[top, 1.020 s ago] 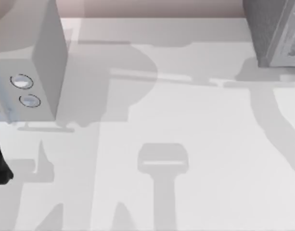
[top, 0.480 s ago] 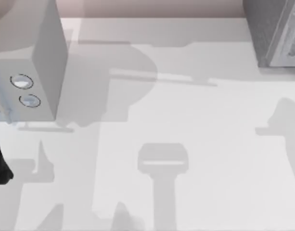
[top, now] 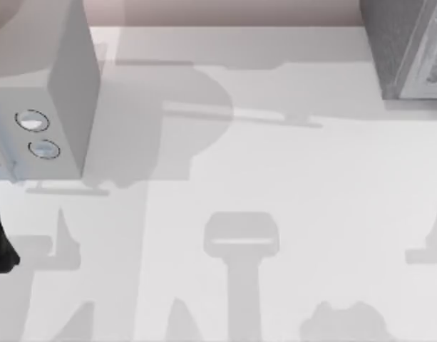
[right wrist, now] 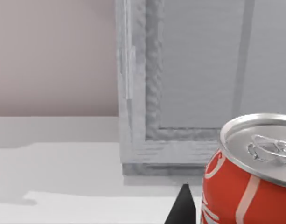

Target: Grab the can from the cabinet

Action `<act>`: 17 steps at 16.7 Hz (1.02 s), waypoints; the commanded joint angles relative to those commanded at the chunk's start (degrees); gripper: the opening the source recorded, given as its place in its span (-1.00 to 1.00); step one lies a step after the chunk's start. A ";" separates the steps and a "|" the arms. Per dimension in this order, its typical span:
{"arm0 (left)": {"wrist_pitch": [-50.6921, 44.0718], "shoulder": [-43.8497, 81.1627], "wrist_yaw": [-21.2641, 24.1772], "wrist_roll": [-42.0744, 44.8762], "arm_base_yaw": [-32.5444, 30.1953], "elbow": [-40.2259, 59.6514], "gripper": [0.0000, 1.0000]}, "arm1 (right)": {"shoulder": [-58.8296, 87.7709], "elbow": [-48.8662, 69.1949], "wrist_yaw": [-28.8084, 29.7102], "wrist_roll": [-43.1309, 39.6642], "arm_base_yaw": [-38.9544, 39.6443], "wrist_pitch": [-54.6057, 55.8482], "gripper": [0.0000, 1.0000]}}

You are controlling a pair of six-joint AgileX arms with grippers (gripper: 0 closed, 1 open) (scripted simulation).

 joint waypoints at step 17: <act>0.00 0.00 0.00 0.00 0.00 0.00 1.00 | 15.87 1.47 -19.08 -0.02 -8.92 22.07 -1.00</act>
